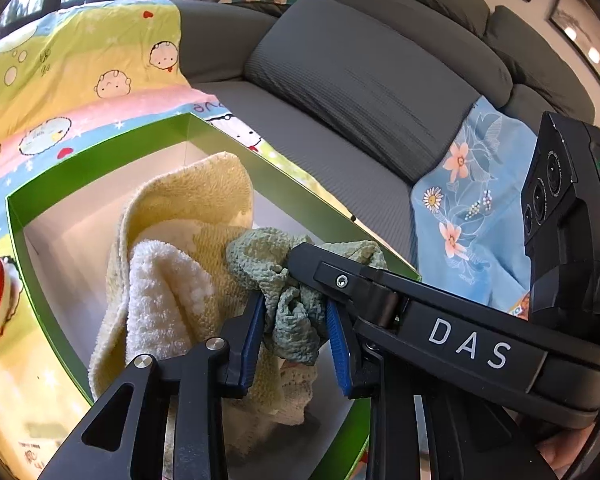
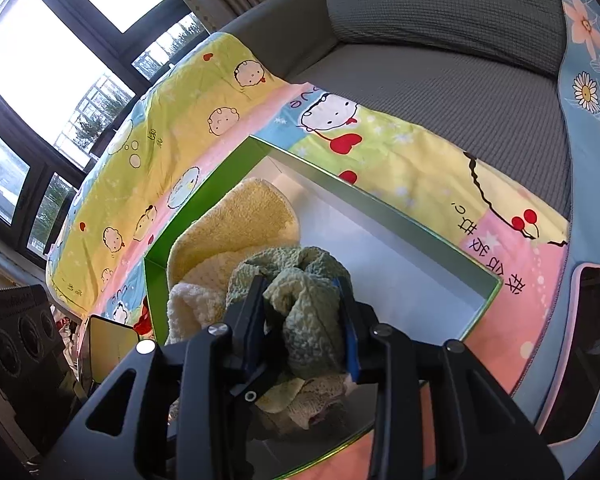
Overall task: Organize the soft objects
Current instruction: 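Lower the grey-green cloth into the green box and open the right tool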
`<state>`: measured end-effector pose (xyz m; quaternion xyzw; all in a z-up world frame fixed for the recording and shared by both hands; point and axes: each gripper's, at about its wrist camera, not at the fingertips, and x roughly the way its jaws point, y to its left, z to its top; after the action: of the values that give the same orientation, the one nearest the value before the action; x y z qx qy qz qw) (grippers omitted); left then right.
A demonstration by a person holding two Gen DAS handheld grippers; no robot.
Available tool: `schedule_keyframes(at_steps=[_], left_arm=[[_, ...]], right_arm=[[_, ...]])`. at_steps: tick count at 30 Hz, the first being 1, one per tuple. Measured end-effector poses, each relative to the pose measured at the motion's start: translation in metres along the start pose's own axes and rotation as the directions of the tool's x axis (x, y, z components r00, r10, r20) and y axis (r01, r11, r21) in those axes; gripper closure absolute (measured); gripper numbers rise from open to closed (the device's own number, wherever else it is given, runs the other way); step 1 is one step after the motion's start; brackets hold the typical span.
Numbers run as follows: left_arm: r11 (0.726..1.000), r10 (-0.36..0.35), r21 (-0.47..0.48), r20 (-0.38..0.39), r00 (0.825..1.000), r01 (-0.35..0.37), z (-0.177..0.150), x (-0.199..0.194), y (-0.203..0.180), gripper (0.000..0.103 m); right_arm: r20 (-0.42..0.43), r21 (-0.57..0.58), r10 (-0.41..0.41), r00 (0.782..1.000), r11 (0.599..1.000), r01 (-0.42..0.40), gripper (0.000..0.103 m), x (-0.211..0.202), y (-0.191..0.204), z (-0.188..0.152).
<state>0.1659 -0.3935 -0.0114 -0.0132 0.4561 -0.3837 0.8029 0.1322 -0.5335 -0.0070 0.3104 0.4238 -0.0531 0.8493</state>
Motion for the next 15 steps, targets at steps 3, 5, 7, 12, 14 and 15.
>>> schedule_keyframes(at_steps=[3,5,7,12,14,15], left_arm=[[1.0,-0.005,0.007,-0.003,1.0,0.005,-0.001,-0.008,-0.002,0.059],[0.999,0.012,0.03,0.024,1.0,-0.013,-0.004,-0.018,-0.004,0.035],[0.999,0.022,0.041,0.065,0.998,-0.025,-0.007,-0.035,-0.005,0.029],[0.998,0.057,0.019,0.115,0.992,-0.059,-0.016,-0.075,0.0,0.023],[0.997,0.072,-0.001,0.139,0.988,-0.072,-0.02,-0.091,0.005,0.02],[0.997,0.076,-0.019,0.151,0.986,-0.074,-0.024,-0.101,0.008,0.019]], right_arm=[[0.013,-0.004,-0.009,1.0,1.0,0.009,0.055,-0.003,0.001,0.0],[0.041,-0.02,0.004,0.999,1.0,-0.004,0.045,-0.009,0.004,0.0],[0.056,-0.032,0.019,0.998,0.999,-0.017,0.037,-0.013,0.006,-0.001],[0.103,-0.049,0.05,0.993,0.998,-0.045,0.017,-0.028,0.015,-0.004],[0.12,-0.067,0.066,0.991,0.996,-0.059,0.015,-0.037,0.02,-0.007],[0.129,-0.074,0.07,0.989,0.995,-0.061,0.014,-0.041,0.023,-0.008]])
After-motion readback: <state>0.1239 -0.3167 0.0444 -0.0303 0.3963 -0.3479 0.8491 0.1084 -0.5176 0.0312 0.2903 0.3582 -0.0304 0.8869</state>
